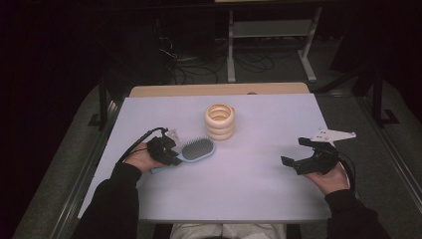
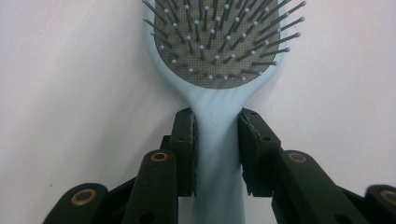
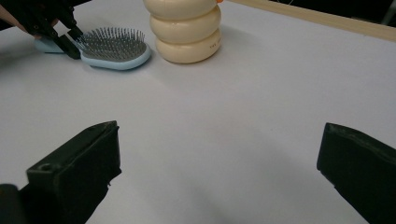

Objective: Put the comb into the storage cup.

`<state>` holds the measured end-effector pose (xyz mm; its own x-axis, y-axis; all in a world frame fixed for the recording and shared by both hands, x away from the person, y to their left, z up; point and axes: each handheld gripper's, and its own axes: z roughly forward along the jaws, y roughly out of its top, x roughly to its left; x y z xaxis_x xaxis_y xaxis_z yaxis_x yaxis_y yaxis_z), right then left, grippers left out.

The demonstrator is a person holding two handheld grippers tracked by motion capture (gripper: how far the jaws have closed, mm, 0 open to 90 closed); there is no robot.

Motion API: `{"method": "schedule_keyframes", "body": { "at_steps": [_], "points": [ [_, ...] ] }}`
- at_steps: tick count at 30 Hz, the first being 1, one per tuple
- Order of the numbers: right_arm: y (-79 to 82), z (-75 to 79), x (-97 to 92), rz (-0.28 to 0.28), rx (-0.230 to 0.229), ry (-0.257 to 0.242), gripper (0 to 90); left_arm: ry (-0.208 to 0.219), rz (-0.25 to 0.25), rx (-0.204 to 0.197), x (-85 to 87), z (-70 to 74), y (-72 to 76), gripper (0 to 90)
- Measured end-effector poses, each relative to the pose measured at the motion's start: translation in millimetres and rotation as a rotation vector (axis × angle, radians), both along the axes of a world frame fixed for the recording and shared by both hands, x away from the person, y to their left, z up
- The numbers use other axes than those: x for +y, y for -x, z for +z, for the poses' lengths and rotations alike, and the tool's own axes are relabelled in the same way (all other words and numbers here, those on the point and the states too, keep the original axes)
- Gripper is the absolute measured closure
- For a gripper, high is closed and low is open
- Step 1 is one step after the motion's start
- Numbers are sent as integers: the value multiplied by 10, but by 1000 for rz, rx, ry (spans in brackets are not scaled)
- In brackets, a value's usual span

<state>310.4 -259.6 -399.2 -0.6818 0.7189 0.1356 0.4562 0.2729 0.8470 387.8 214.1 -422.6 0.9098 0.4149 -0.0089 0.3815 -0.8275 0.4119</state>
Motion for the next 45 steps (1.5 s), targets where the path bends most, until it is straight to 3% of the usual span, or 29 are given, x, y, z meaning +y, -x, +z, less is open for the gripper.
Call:
{"method": "schedule_keyframes", "body": {
  "at_steps": [15,18,37,45],
  "points": [
    [0,-1,-7,-3,0,-2,0,17,4,-30,26,45,37,701],
    [-1,-3,-7,-4,1,-4,0,39,-11,-35,19,93,57,702],
    [1,2,-13,-6,-1,-8,0,68,-32,-103,70,510,140,703],
    [-3,2,-18,-7,4,-9,0,78,-23,-157,101,683,176,702]
  ]
}}
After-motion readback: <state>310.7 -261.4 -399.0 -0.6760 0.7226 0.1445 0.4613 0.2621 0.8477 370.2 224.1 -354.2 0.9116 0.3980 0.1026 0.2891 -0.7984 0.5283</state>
